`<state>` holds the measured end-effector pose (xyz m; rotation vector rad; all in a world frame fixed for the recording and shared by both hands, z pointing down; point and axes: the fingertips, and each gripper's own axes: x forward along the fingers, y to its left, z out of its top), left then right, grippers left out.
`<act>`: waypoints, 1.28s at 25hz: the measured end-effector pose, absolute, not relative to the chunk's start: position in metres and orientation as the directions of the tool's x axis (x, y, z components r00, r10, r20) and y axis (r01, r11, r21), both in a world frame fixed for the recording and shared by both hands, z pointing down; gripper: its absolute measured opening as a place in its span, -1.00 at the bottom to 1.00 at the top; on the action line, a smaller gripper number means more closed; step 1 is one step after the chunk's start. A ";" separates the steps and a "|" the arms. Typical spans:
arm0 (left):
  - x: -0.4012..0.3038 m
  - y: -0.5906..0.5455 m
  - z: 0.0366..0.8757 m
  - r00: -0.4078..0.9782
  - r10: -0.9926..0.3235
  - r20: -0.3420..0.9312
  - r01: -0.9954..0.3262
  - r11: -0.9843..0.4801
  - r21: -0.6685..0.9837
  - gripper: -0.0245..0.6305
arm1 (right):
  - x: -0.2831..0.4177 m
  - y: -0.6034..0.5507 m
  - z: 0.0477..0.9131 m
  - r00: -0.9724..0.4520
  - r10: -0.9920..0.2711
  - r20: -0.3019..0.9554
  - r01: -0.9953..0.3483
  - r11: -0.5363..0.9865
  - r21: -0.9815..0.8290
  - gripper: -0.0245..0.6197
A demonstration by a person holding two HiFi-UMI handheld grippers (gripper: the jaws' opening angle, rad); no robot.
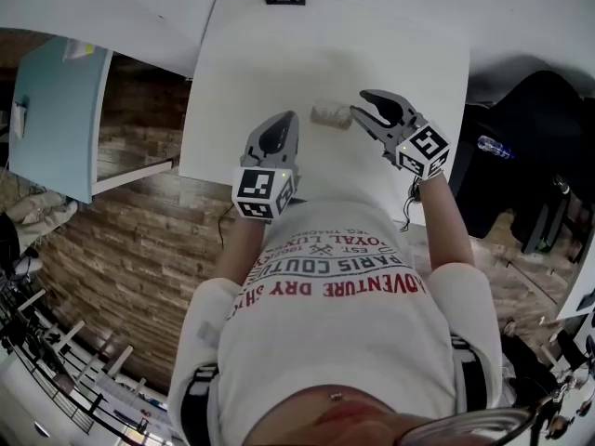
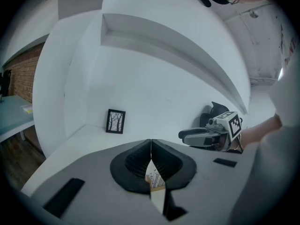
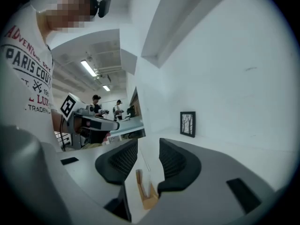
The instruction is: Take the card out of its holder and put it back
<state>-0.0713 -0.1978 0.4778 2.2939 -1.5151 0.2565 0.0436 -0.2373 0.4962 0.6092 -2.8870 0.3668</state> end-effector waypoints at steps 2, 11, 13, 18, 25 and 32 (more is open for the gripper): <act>-0.068 -0.202 0.468 0.433 -0.839 0.329 -0.900 -0.382 0.209 -0.85 | 0.051 -0.240 0.483 -0.857 -0.480 0.187 -0.511 0.838 -0.193 -0.61; -0.058 -0.216 0.424 0.553 -0.805 0.214 -0.832 -0.521 0.191 -0.85 | 0.082 -0.230 0.421 -0.575 -0.816 0.063 -0.817 0.569 -0.096 -0.85; -0.059 -0.217 0.415 0.572 -0.798 0.190 -0.819 -0.543 0.184 -0.85 | 0.088 -0.226 0.418 -0.502 -0.862 0.067 -0.864 0.497 -0.082 -0.85; -0.061 -0.223 0.404 0.598 -0.785 0.159 -0.800 -0.577 0.162 -0.85 | 0.097 -0.215 0.422 -0.358 -0.931 0.072 -0.930 0.349 -0.113 -0.85; -0.071 -0.225 0.405 0.616 -0.772 0.157 -0.787 -0.597 0.155 -0.85 | 0.096 -0.209 0.435 -0.265 -0.956 0.129 -0.962 0.254 -0.098 -0.85; -0.078 -0.229 0.407 0.599 -0.785 0.157 -0.799 -0.577 0.166 -0.85 | 0.090 -0.211 0.436 -0.269 -0.949 0.161 -0.963 0.267 -0.039 -0.85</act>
